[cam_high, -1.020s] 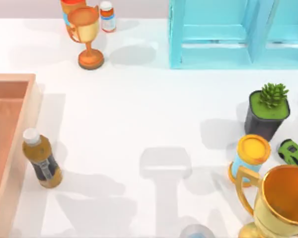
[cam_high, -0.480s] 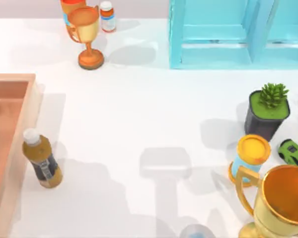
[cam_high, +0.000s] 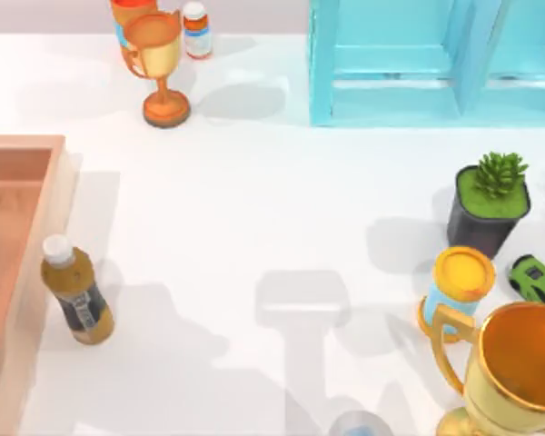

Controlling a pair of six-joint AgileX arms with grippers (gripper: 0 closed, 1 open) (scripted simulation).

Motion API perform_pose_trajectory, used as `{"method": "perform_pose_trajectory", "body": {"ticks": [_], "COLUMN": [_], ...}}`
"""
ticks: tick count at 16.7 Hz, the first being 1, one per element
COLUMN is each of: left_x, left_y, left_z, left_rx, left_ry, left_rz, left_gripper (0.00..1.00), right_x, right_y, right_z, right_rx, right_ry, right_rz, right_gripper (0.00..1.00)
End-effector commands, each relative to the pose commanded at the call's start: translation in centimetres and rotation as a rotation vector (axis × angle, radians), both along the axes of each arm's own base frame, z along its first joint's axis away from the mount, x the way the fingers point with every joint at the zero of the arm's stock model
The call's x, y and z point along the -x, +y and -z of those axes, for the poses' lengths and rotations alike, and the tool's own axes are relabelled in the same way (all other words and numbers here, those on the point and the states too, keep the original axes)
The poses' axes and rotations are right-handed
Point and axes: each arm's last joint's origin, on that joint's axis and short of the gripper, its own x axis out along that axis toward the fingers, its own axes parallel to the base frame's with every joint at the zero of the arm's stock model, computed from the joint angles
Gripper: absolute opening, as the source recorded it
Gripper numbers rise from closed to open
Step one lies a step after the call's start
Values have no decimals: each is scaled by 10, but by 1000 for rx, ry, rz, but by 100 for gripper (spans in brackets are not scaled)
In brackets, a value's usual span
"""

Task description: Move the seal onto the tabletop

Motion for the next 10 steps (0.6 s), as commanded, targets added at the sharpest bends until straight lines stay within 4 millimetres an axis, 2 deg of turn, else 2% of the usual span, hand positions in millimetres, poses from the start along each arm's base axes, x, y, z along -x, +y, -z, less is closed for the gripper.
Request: {"method": "perform_pose_trajectory", "body": {"ticks": [3, 10], "left_x": [-3, -6], "left_y": [2, 4], "left_z": [10, 79], "left_rx": [1, 1], "left_ry": [2, 3], "left_rz": [-3, -4], "left_gripper": [100, 100], "right_x": [0, 0], "right_y": [0, 0], "right_z": [0, 0], "right_rx": [0, 0], "right_ry": [0, 0], "right_rz": [0, 0], "right_gripper": [100, 100]}}
